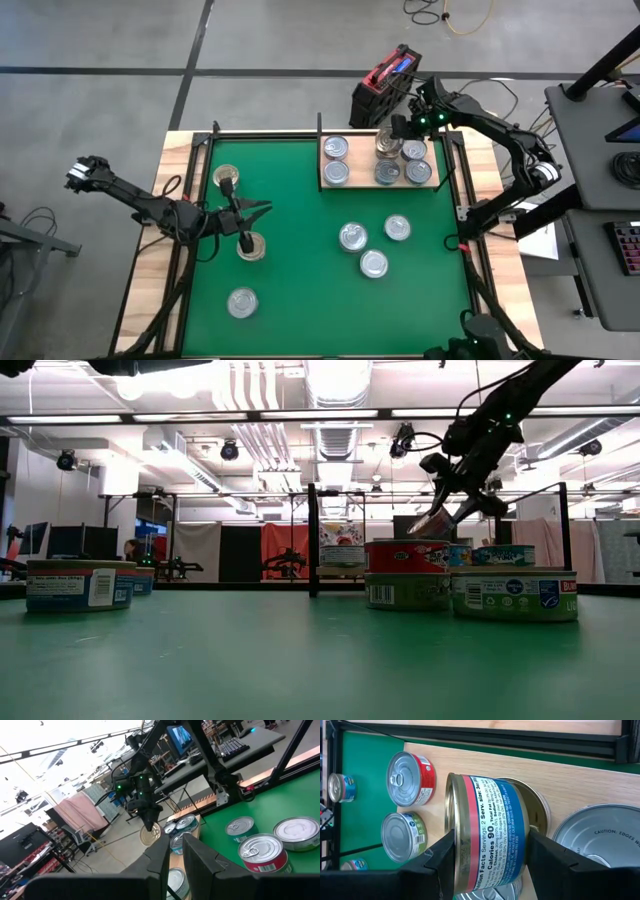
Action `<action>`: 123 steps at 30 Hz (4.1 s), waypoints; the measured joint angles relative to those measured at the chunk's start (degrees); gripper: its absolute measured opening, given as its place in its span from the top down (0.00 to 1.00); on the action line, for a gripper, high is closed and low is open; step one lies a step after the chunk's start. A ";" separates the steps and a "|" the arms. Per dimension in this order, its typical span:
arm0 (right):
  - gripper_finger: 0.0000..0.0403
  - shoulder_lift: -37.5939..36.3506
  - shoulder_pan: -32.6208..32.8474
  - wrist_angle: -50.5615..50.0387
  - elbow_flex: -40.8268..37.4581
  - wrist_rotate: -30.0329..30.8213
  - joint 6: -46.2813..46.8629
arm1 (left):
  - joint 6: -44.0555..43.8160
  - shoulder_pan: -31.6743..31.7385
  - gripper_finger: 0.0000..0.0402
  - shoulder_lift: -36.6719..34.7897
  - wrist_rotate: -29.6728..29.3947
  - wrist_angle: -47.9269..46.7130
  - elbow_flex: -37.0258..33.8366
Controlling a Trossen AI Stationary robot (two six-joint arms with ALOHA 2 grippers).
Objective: Stack canned seafood by type on shelf
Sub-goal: Stack the blue/pink tuna can on top of the blue/pink tuna can on the shelf, then stack the green tuna can on top of the green tuna can on the shelf
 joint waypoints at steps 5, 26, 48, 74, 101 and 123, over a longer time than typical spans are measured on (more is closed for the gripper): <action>0.53 0.00 0.00 0.02 -0.02 0.02 -0.04 | 0.00 0.00 0.91 0.00 0.01 0.00 0.00; 0.35 0.01 0.00 0.81 -0.07 0.81 -0.72 | -0.28 0.00 0.91 0.00 0.01 -0.04 0.00; 0.20 -0.09 0.00 0.85 -0.07 1.04 -1.15 | -0.53 0.00 0.91 0.00 0.01 -0.07 -0.01; 0.36 -21.44 23.34 0.87 -0.35 21.26 -6.63 | -6.86 0.00 0.91 0.00 0.05 -0.11 -0.33; 0.65 -27.11 72.45 35.52 -25.90 36.98 -8.35 | -32.31 -0.02 0.91 3.58 0.20 -1.44 -0.33; 0.89 -16.96 84.04 44.33 -30.03 47.43 -6.37 | -49.74 -1.27 0.91 24.44 0.33 -9.09 8.90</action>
